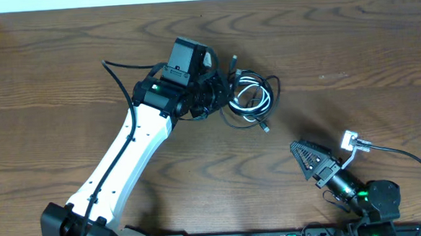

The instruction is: Untangle cables

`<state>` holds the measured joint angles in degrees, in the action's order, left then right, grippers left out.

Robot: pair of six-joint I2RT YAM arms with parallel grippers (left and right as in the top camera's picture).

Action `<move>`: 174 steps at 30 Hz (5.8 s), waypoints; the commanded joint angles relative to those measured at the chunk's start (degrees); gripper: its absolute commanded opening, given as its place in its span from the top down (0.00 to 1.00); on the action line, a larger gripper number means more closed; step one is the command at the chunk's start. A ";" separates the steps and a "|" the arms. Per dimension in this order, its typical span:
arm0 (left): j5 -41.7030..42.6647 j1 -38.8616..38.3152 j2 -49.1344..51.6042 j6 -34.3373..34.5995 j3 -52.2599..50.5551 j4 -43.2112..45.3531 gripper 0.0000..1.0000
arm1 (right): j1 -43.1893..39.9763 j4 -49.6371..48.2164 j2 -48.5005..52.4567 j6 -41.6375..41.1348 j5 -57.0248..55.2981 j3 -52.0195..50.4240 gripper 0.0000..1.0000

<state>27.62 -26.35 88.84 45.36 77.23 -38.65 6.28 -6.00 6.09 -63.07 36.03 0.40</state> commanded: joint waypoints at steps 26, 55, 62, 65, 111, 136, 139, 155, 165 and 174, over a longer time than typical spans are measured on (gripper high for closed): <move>3.54 -13.33 -0.13 -27.26 0.24 4.31 0.92 | -0.07 -4.31 4.87 -8.79 -5.97 0.33 0.41; 12.68 -8.39 -0.13 -27.10 0.24 9.05 0.21 | -0.07 -4.11 20.92 -2.03 -11.65 0.33 0.96; 3.30 -8.44 -0.11 -27.12 0.24 1.42 0.15 | -0.07 -4.09 20.92 -3.08 -11.67 0.33 0.96; -0.20 -8.44 -0.11 -27.10 0.22 -1.16 0.15 | -0.07 -3.80 20.92 -2.97 -11.69 0.33 0.91; -7.80 -8.44 1.77 -19.74 -0.24 -1.42 0.14 | 5.16 -13.25 60.83 3.26 -26.12 0.33 0.35; -7.74 -8.44 1.77 -19.71 -0.24 -2.49 0.07 | 5.53 -52.52 71.01 11.45 -6.84 0.35 0.99; -7.76 -8.44 1.77 -19.71 -0.24 -2.49 0.03 | 5.07 -56.81 71.01 10.36 -2.08 0.35 0.99; -7.80 -8.44 1.77 -34.34 -0.24 -2.47 0.03 | 1.62 -71.65 71.01 10.38 17.75 0.35 0.99; -7.80 -8.44 1.77 -52.11 -0.24 -2.69 0.03 | -1.07 -75.63 71.01 9.94 30.27 0.35 0.99; -7.76 -8.33 1.77 -62.27 -0.24 -7.69 0.02 | -4.72 -75.65 71.01 11.47 32.92 0.37 0.99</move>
<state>20.58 -34.81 89.91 -11.66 76.51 -45.25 2.68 -80.97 77.21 -53.28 66.70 0.36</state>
